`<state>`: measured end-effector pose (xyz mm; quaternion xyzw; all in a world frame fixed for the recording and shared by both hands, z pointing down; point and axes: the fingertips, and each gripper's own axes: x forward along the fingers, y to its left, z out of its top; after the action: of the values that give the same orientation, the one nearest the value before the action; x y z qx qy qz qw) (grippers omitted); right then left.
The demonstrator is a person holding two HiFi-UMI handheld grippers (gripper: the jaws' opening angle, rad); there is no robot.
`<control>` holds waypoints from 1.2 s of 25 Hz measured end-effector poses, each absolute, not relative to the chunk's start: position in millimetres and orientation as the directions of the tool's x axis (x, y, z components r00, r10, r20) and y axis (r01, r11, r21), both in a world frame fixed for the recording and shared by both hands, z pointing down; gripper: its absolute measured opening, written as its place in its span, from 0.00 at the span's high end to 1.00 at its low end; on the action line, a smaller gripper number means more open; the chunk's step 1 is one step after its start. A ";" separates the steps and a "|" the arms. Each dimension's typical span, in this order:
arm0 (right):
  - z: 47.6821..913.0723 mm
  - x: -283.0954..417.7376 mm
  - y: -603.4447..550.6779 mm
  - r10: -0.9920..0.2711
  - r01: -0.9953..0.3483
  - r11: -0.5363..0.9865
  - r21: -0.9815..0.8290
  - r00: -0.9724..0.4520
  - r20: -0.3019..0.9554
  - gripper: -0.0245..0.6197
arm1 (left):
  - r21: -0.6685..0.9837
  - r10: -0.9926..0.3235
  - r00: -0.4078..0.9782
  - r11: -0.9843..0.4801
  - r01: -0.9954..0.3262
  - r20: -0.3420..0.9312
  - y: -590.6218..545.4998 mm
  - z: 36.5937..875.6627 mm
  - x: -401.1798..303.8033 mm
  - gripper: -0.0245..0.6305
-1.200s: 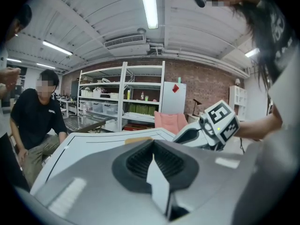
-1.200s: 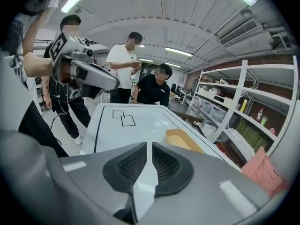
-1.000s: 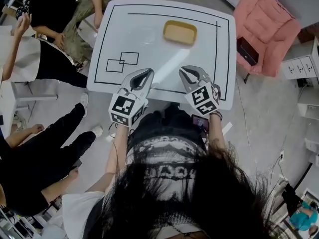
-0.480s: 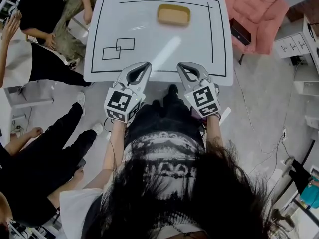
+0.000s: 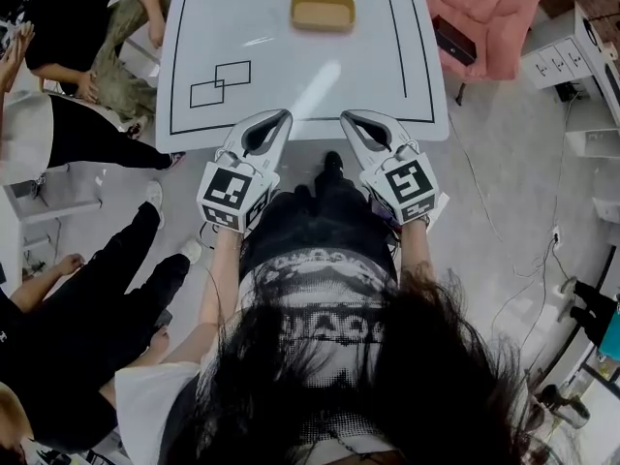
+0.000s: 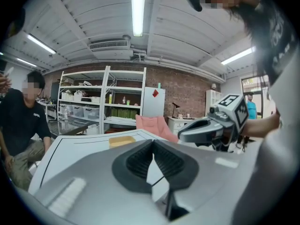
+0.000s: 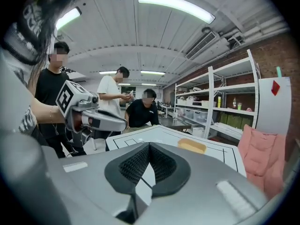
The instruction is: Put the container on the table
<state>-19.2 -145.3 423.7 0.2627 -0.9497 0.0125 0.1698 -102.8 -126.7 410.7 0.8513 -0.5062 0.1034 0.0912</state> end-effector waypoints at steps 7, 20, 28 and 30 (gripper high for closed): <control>418.1 -7.9 -135.6 -0.510 -0.527 0.849 0.030 -0.804 0.304 0.96 | 0.042 -0.836 0.488 -0.495 -0.868 0.250 -120.4 407.0 -91.1 0.96; 423.4 -6.7 -135.9 -0.509 -0.522 0.852 0.052 -0.800 0.317 0.96 | 0.048 -0.843 0.476 -0.481 -0.876 0.250 -111.1 408.7 -92.3 0.96; 422.7 -9.5 -143.1 -0.513 -0.516 0.853 0.081 -0.798 0.317 0.96 | 0.046 -0.843 0.478 -0.482 -0.875 0.246 -112.6 407.6 -93.5 0.96; 420.9 -9.7 -146.0 -0.516 -0.518 0.851 0.084 -0.797 0.314 0.96 | 0.043 -0.844 0.476 -0.481 -0.876 0.245 -114.3 407.1 -94.8 0.96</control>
<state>-9.7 -146.0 420.9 0.2728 -0.9479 0.0029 0.1646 -94.8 -114.3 407.1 0.8553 -0.5027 0.0955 0.0816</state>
